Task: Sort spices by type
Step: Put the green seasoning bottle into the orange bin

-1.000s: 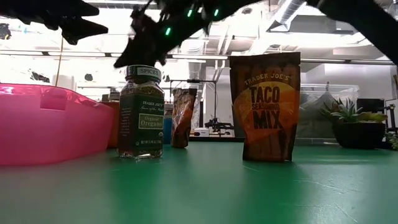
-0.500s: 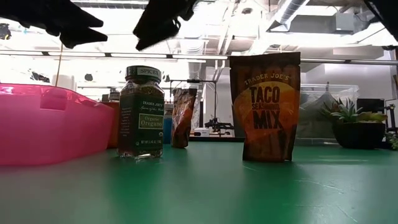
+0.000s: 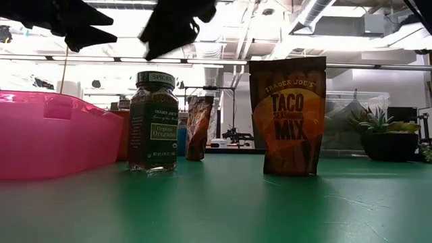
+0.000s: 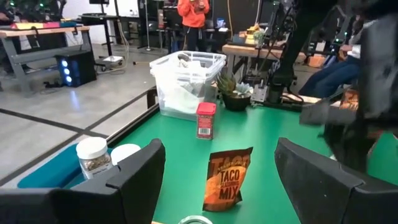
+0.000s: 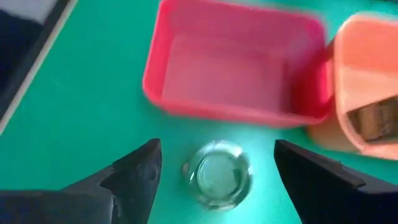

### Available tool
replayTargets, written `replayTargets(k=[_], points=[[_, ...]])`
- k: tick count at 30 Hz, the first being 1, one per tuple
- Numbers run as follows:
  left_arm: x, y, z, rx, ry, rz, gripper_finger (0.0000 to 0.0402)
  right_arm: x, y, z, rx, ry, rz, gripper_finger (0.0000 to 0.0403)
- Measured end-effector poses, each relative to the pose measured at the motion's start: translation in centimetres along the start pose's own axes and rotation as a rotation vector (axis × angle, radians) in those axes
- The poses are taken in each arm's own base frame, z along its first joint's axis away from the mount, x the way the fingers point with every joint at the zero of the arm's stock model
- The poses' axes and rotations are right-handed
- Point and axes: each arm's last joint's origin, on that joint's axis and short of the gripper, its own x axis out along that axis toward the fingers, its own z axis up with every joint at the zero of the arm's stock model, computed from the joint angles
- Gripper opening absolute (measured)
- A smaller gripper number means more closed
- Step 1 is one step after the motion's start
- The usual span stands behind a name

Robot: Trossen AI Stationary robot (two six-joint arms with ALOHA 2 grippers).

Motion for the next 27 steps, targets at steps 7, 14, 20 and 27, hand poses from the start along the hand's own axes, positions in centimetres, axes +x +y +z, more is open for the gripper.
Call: replayTargets(k=[7,14,20,27], points=[[0.0,0.0,0.0,0.003,0.002,0.000,0.0288,1.3,0.2,-0.9,0.017,-0.003,0.000,0.0343],[0.0,0.0,-0.1,0.002,0.005,-0.001,0.0288,4.2,0.4,-1.9,-0.006,0.038,0.006,0.0342],[0.0,0.0,-0.1,0.004,0.007,-0.001,0.0288,4.7,0.1,-2.3,-0.004,0.063,0.003,0.0314],[0.0,0.0,-0.1,0.003,0.007,-0.001,0.0288,4.8,-0.3,-2.4,0.007,0.065,0.002,0.0235]])
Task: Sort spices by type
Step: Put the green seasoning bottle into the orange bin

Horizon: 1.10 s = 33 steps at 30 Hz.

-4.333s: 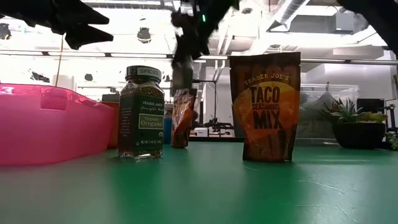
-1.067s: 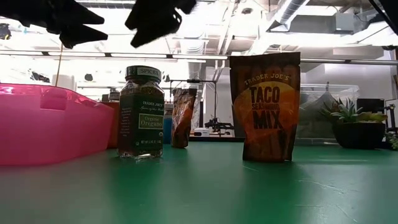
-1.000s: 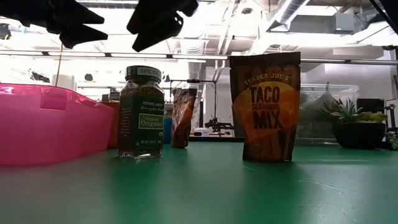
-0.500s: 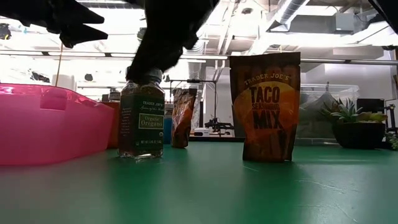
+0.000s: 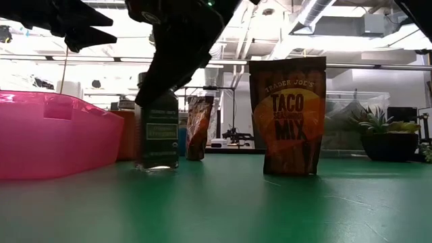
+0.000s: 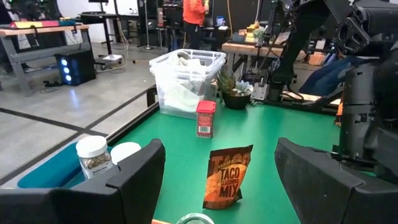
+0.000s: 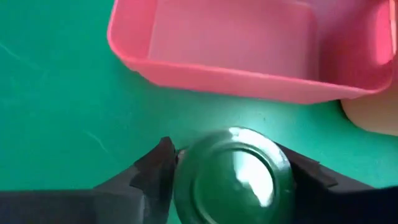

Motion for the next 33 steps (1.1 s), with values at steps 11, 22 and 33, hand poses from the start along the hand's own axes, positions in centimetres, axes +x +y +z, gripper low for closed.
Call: replayTargets(k=[11,22,33], points=[[0.0,0.0,0.0,0.000,0.000,0.000,0.0288,-2.8,-2.9,1.8,-0.005,-0.011,-0.117,0.0225],[0.0,0.0,0.0,-0.010,0.000,0.000,0.0288,-5.5,-7.4,3.7,-0.050,-0.046,-0.584,0.0225],[0.0,0.0,0.0,-0.004,0.001,0.000,0.0288,-6.8,-13.5,4.9,-0.058,-0.239,-0.724,0.0225]])
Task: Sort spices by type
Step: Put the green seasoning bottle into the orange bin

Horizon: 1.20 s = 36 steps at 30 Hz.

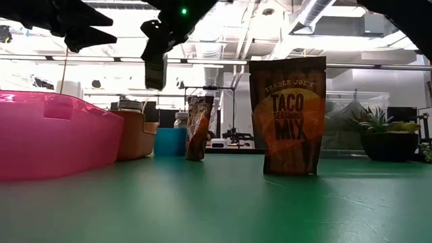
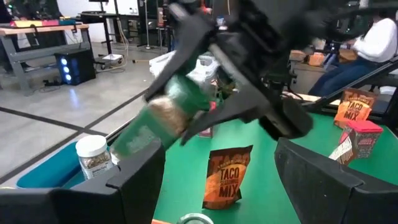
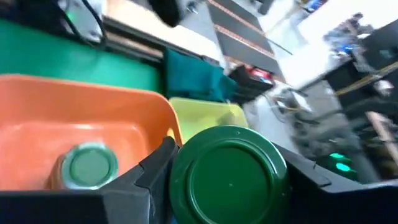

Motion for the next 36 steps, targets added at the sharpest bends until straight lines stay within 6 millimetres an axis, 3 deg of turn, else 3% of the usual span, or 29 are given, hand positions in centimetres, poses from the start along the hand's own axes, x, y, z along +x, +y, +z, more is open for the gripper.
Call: replayTargets(k=[6,21,29,36], points=[[0.0,0.0,0.0,-0.012,0.001,0.000,0.0288,2.2,-2.0,-1.2,0.168,-0.075,0.178,0.0228],[0.3,-0.2,-0.2,-0.010,0.017,0.001,0.0288,9.4,-1.5,-6.5,0.350,-0.095,0.403,0.0226],[0.4,-0.2,-0.2,-0.010,0.021,0.003,0.0288,10.0,-1.9,-7.6,0.374,-0.045,0.426,0.0227],[0.4,-0.3,-0.2,-0.005,0.019,0.003,0.0288,9.8,-1.4,-7.3,0.368,-0.053,0.435,0.0241]])
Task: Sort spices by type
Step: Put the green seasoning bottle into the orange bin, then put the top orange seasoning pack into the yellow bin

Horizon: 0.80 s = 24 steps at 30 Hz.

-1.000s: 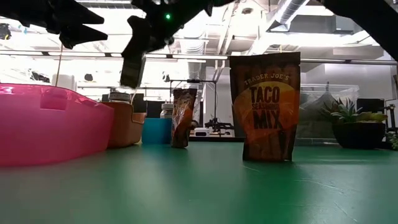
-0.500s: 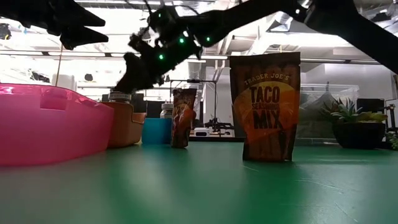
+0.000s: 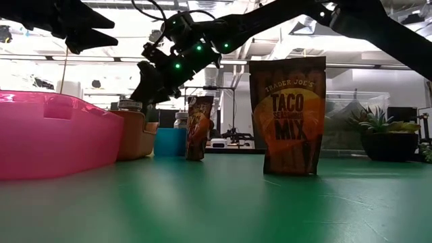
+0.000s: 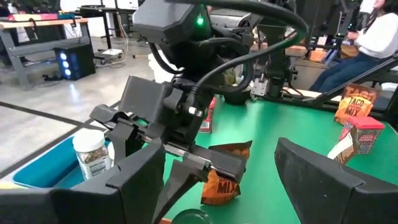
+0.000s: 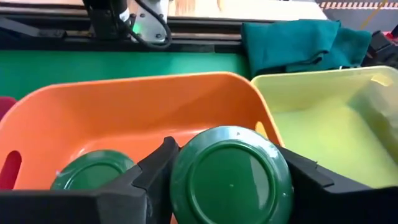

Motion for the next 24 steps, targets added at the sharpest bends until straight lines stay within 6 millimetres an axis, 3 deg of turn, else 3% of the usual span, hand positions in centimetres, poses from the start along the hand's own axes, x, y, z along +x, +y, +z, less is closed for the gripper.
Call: replayTargets(k=[19,24], points=[[-0.01,0.00,0.02,0.007,-0.002,0.001,0.0288,-0.12,0.01,-0.01,-0.012,0.007,0.026,0.0263],[0.00,0.00,0.01,0.007,-0.002,0.001,0.0288,-0.81,-0.02,0.63,-0.040,-0.002,0.025,0.0287]])
